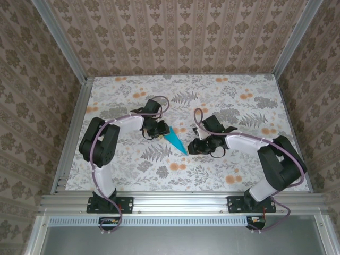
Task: Fold a paper plane with a square sheet of paper (pick it up from the middle)
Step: Fold the wing for the fifth time at the center of the table, then turn over a paper plane at the center of the table.
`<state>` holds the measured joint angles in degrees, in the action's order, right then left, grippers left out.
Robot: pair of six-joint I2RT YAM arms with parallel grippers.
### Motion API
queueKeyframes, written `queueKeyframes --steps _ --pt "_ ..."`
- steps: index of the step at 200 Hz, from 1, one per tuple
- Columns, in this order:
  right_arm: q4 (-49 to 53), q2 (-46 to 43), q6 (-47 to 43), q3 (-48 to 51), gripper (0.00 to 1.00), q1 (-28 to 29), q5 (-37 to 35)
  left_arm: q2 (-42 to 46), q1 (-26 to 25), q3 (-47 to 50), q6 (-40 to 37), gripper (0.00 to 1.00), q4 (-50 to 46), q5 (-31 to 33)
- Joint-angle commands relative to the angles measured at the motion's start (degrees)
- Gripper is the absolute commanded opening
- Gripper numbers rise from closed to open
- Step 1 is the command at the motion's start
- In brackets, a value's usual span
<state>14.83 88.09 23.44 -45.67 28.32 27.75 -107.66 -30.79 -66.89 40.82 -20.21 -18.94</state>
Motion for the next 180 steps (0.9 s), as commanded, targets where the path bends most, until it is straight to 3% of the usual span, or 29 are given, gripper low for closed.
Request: queueKeyframes --steps 1,52,98,121,157,180 --pt "-3.01 -3.55 0.39 -0.03 0.49 -0.25 -8.42 6.52 -0.87 -1.02 -0.41 0.33 -2.48 2.91" --pt "-11.04 -12.84 2.55 3.82 0.78 -2.91 -24.10 11.01 -6.84 -2.34 2.06 0.52 -11.06 13.53" --pt "-16.85 -17.00 5.25 9.66 0.92 -6.62 -24.19 7.46 -14.47 -7.68 5.81 0.66 -18.25 22.54" --pt "-19.15 -18.04 6.11 12.36 1.00 -7.53 -23.96 2.63 -16.01 -12.54 6.20 0.69 -20.76 23.77" --pt "-19.68 -19.65 6.73 13.93 1.00 -8.32 -24.42 -3.95 -16.74 -18.85 6.27 0.68 -25.49 25.65" --pt "-19.73 -19.80 6.79 14.11 1.00 -8.45 -24.21 -5.54 -16.85 -19.99 6.55 0.62 -27.14 26.36"
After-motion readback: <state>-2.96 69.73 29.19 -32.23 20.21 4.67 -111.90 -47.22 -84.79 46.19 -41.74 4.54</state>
